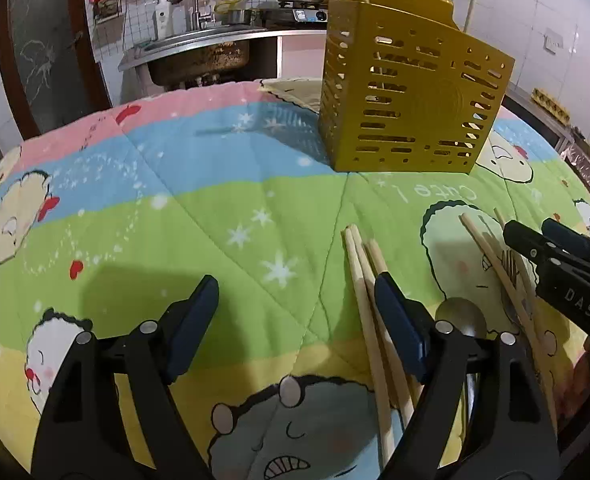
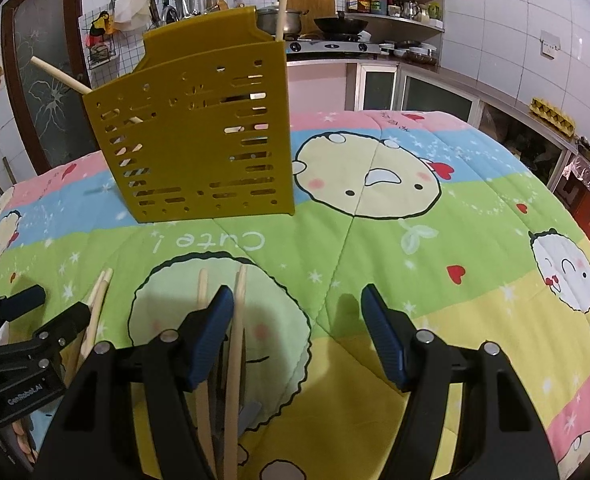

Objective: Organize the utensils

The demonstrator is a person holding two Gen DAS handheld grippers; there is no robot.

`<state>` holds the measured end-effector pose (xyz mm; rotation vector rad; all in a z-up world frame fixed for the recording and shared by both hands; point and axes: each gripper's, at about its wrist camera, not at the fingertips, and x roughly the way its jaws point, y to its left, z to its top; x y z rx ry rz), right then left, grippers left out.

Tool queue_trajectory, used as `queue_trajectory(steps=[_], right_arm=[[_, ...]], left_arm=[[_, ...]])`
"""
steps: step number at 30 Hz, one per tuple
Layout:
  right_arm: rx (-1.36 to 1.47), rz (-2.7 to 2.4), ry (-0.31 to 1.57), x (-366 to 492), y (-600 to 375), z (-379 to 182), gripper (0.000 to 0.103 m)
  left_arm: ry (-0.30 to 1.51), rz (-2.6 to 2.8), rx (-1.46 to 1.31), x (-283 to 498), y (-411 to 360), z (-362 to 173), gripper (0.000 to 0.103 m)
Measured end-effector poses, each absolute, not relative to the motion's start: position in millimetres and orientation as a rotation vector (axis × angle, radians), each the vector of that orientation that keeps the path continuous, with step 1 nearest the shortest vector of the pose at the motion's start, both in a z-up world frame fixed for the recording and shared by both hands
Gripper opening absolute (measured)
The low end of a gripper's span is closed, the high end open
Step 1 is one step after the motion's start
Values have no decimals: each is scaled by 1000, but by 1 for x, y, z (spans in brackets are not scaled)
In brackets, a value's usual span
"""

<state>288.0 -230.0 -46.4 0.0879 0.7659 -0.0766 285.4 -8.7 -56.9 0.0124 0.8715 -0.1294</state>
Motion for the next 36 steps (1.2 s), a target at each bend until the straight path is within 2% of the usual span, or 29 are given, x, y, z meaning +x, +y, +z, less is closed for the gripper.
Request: queue_trajectory(steps=[5, 7, 17, 25, 28, 32, 36], right_arm=[[90, -76, 767, 287, -230, -47, 66], [94, -75, 769, 287, -231, -48, 66], [100, -79, 780, 287, -231, -51, 65], [87, -71, 824, 302, -226, -51, 52], [89, -68, 848, 310, -224, -52, 49], [76, -67, 862, 314, -221, -52, 40], [83, -56, 876, 318, -220, -52, 25]], left_arm=[[877, -135, 3, 284, -7, -58, 77], [877, -134, 9, 280, -7, -58, 72], [900, -126, 48, 284, -16, -62, 70], [939, -147, 26, 306, -29, -58, 40], [954, -150, 18, 313, -33, -56, 35], [970, -152, 11, 317, -35, -55, 22], [980, -150, 3, 322, -35, -53, 11]])
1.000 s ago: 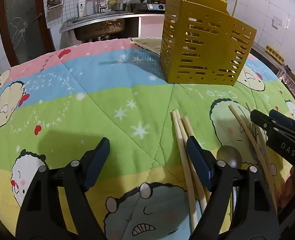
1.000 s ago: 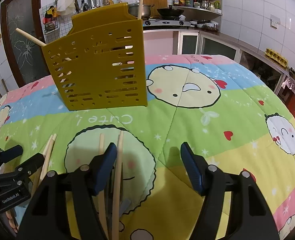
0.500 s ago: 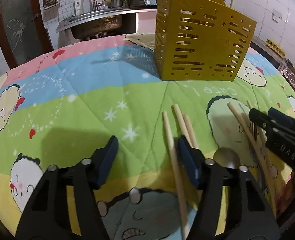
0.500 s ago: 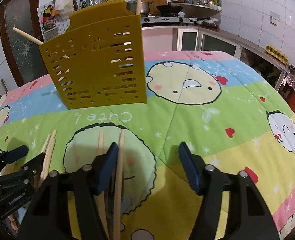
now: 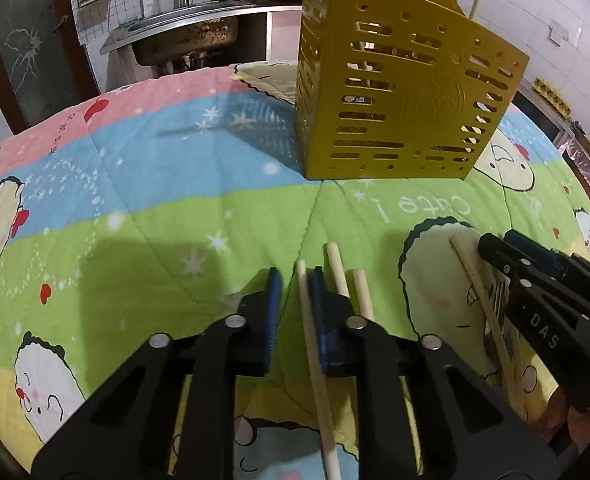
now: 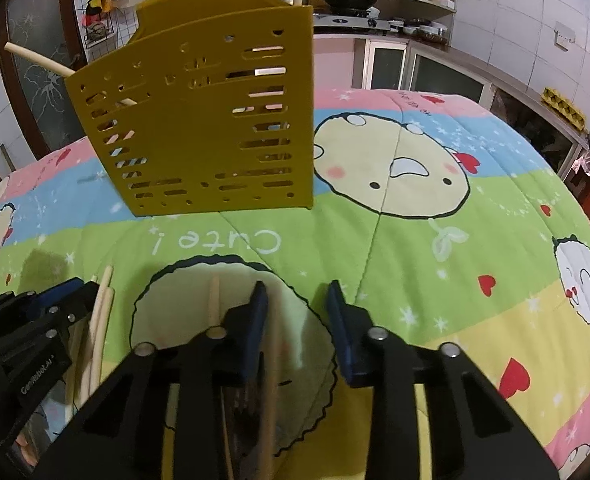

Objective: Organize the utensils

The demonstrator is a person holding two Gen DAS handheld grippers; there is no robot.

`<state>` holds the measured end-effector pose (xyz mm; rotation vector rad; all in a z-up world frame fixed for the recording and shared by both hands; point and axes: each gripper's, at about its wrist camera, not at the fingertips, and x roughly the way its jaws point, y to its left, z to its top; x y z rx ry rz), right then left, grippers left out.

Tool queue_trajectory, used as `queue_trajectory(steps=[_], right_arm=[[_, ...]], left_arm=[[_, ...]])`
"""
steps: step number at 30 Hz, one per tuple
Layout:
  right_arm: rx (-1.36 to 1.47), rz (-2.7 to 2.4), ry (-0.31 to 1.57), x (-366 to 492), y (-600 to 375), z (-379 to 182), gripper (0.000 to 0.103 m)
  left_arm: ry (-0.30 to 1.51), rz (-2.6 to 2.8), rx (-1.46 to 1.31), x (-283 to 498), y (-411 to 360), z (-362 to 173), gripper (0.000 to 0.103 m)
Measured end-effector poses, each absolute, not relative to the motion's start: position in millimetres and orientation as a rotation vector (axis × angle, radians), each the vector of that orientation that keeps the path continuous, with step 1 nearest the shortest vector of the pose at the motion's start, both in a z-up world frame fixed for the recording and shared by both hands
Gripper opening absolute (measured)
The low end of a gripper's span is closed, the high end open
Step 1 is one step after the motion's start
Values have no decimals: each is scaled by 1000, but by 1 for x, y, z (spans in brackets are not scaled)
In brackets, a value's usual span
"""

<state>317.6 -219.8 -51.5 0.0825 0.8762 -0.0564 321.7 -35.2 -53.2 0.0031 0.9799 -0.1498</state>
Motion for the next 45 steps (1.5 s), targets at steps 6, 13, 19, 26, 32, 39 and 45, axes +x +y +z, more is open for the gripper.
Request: queue_trajectory(steps=[6, 13, 19, 26, 32, 39, 45], right_arm=[[102, -48, 884, 321, -217, -52, 10], [118, -49, 859, 318, -219, -51, 6], [137, -49, 797, 308, -226, -36, 5], [158, -45, 663, 290, -235, -1, 5], [153, -41, 517, 270, -241, 33, 5], [154, -36, 392, 250, -244, 64, 5], [125, -56, 289, 236, -242, 82, 5]], left_arm=[[975, -151, 3, 325, -39, -56, 5], [949, -141, 8, 324, -41, -55, 4], [911, -142, -8, 320, -39, -46, 3], [779, -150, -2, 302, -38, -10, 3], [617, -168, -11, 279, -35, 33, 3], [489, -194, -42, 258, -30, 72, 3], [388, -192, -22, 238, -34, 95, 3]])
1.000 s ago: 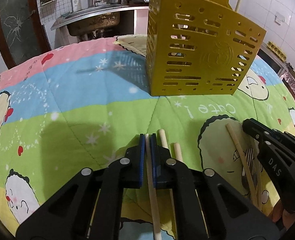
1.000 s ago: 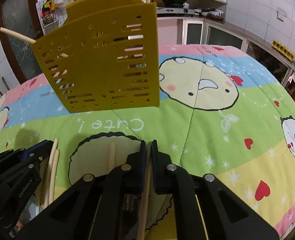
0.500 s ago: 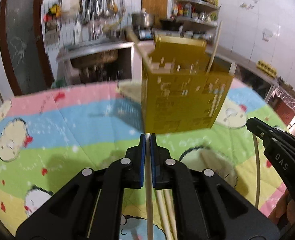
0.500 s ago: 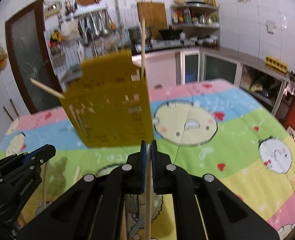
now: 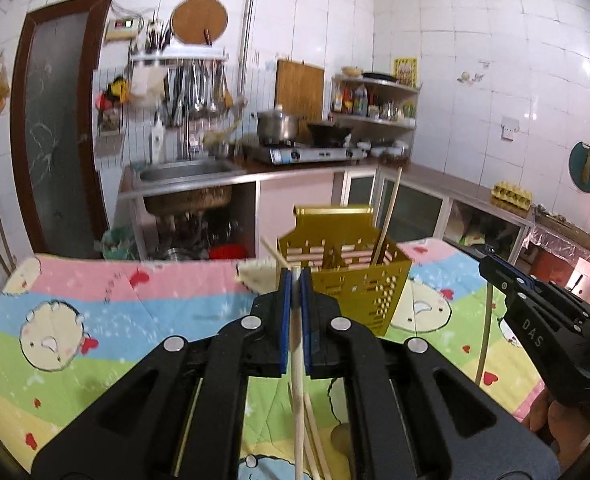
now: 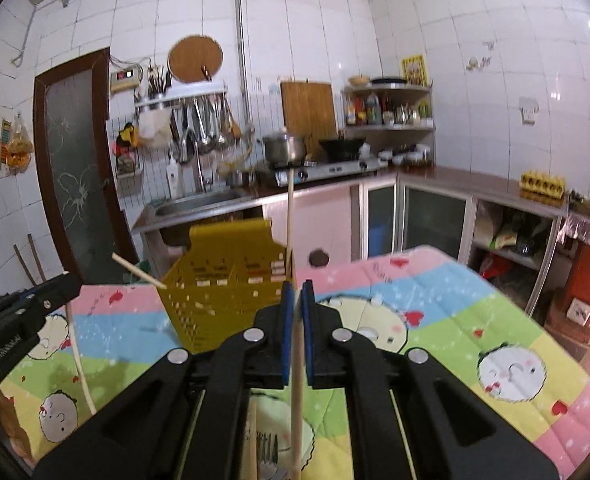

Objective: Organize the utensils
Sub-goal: 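Lift both held chopsticks and carry them over the yellow holder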

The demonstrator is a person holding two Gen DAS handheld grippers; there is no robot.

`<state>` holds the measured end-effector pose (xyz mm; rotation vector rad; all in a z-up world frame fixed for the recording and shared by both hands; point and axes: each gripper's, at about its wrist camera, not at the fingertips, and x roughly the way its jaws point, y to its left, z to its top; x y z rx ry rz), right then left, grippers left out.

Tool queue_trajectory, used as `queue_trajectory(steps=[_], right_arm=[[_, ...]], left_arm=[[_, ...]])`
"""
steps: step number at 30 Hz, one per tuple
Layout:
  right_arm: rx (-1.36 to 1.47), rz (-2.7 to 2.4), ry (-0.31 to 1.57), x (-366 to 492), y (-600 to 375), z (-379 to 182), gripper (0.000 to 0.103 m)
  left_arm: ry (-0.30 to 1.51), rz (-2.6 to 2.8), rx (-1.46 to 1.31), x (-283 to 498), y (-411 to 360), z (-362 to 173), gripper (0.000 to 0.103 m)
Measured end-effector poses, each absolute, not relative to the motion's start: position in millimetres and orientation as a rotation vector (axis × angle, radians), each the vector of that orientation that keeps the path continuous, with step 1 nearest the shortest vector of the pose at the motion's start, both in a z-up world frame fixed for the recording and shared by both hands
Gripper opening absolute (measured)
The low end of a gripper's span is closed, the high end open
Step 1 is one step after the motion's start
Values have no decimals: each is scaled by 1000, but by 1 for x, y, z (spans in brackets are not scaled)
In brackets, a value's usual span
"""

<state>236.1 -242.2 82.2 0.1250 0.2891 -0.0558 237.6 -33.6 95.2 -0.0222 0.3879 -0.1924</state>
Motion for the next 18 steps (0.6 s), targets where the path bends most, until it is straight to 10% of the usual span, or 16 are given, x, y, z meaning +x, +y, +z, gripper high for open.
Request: queue_trajectory(steps=[18], right_arm=[[100, -71, 153, 239, -242, 110, 5]], left_arm=[[259, -185, -18, 230, -34, 131, 3]])
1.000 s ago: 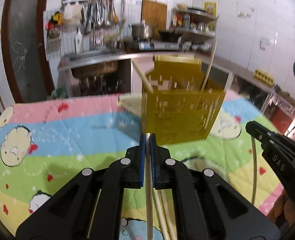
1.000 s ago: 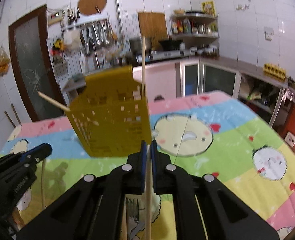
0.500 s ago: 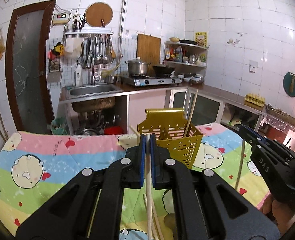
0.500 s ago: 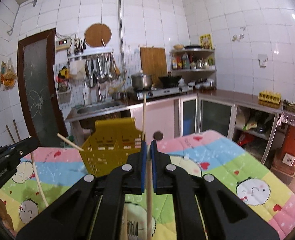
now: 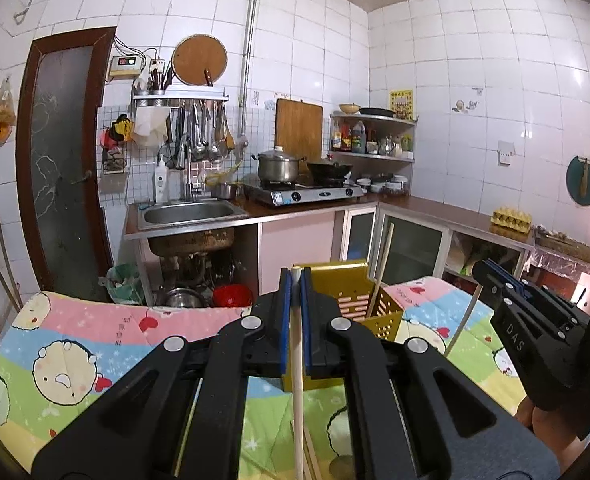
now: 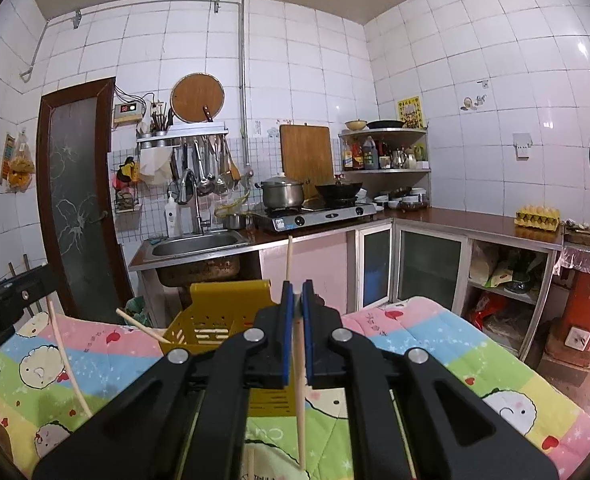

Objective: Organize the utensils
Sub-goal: 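Lift both held chopsticks and carry them over the yellow holder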

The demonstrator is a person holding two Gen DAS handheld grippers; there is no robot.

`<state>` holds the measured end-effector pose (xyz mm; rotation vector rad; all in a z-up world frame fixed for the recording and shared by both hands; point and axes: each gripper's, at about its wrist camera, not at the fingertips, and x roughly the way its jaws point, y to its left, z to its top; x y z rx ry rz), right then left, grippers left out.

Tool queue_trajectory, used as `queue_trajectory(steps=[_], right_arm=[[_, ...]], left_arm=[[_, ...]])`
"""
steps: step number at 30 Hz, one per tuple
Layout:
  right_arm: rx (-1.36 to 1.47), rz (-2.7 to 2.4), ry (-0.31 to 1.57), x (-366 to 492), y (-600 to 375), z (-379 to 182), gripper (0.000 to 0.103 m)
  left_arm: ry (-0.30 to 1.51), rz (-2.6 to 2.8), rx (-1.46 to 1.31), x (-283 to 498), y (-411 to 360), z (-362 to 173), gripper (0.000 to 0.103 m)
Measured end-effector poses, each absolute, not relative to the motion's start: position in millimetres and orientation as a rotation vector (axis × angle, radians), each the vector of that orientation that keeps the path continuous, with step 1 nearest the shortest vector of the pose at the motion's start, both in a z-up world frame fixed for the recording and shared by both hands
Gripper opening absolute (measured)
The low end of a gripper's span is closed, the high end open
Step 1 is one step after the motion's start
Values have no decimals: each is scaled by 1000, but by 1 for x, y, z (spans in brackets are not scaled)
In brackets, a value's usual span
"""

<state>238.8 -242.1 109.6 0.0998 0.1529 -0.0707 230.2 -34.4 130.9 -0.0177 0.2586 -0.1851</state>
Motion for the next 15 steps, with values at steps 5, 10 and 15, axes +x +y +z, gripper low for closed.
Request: queue_trajectory(steps=[5, 10, 15], right_arm=[[93, -65, 138, 244, -240, 117, 5], [94, -55, 118, 251, -241, 133, 5], [91, -43, 70, 256, -240, 159, 5]], left_arm=[[235, -180, -26, 235, -35, 140, 3], [198, -177, -40, 242, -35, 157, 3], [131, -172, -53, 254, -37, 183, 3]])
